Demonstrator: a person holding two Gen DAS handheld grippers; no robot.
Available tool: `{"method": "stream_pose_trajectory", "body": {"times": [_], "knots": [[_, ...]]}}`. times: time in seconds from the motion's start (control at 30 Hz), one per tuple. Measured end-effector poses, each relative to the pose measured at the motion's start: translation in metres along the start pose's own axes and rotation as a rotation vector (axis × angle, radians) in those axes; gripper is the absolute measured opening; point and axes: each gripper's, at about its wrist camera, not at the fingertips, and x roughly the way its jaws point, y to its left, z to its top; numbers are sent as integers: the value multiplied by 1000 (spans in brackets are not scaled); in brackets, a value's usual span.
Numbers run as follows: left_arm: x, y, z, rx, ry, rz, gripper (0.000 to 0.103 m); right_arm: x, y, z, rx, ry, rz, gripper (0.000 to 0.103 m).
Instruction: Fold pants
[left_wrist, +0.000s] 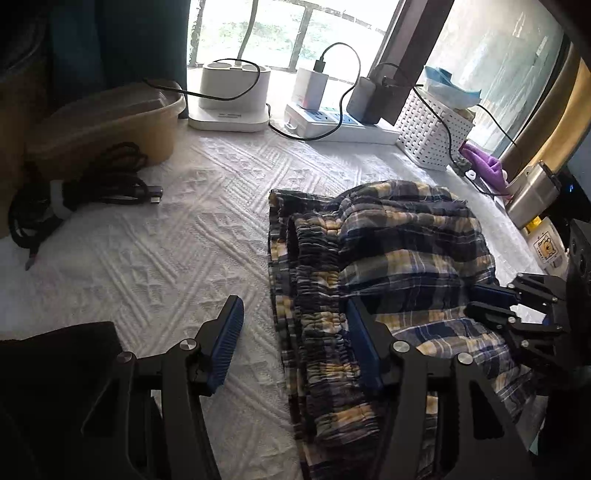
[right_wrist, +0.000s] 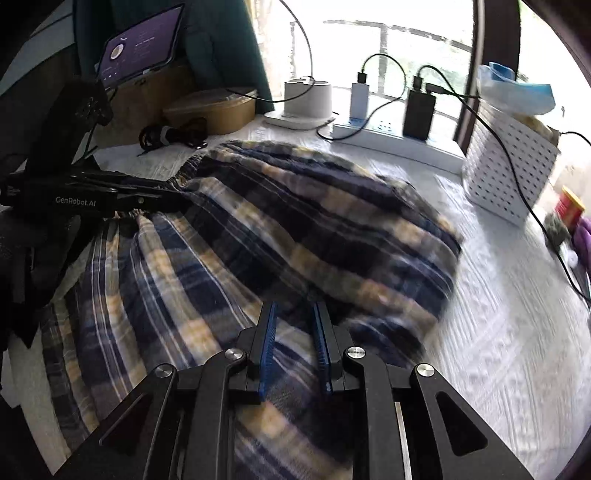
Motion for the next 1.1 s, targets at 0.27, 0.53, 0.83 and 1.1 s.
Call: {"method": "stream_pose_trajectory", "body": {"times": [0.27,0.53,0.83,1.1], "knots": [[-29,-5,-5,-15,-52,20,58,-26,-8,-29,46,20,-70,55],[-46,-28,-25,16,-49,-21,58,-76,12,-33,29,-111,-47,81],[-22,-28,-48,23,33,14,60,-32,40,-48,-76,-2,-119,80],[-29,-20,-53,50,41,32,62,-50,19,-73,-26,16,-93,80]]}}
